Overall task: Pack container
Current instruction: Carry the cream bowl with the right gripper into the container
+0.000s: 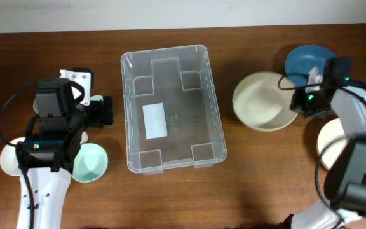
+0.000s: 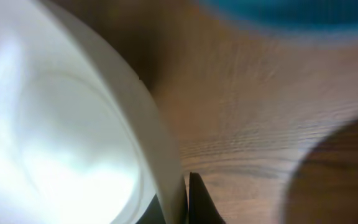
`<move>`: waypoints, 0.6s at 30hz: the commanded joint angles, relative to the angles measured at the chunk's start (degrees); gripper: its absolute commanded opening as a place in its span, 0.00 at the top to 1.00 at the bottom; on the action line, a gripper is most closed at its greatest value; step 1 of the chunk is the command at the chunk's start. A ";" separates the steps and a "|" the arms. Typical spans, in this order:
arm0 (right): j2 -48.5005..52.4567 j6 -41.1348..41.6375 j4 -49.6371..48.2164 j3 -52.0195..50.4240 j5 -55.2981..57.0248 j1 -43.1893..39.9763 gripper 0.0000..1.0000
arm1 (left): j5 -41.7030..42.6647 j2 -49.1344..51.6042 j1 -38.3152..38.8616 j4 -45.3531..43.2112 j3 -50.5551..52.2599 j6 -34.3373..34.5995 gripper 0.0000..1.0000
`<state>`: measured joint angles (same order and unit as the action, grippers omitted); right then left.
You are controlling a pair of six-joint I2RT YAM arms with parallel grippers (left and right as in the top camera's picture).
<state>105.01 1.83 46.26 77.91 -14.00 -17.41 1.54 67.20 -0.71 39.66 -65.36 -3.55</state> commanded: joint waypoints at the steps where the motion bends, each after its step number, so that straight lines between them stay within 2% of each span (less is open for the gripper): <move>1: -9.35 2.99 1.18 6.60 0.00 1.95 0.96 | 0.59 0.35 0.17 -0.09 -1.07 0.31 0.07; 6: -16.44 2.93 1.64 11.41 0.07 8.79 0.96 | -1.01 0.35 0.17 0.09 -1.07 0.37 0.07; 8: -18.25 2.93 1.22 13.55 1.64 14.86 0.96 | -1.33 0.35 -0.24 0.09 -1.07 2.82 0.06; 13: -16.90 2.91 -1.49 14.53 10.32 27.71 0.96 | -1.31 0.35 -4.87 0.09 -1.29 8.61 0.06; 18: -10.49 2.49 -5.90 14.51 16.31 36.92 0.96 | -0.76 0.33 -11.56 2.91 -2.75 11.87 0.06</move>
<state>90.15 4.27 42.33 92.03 -3.77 15.70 0.82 67.20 -8.99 41.47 -65.82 4.54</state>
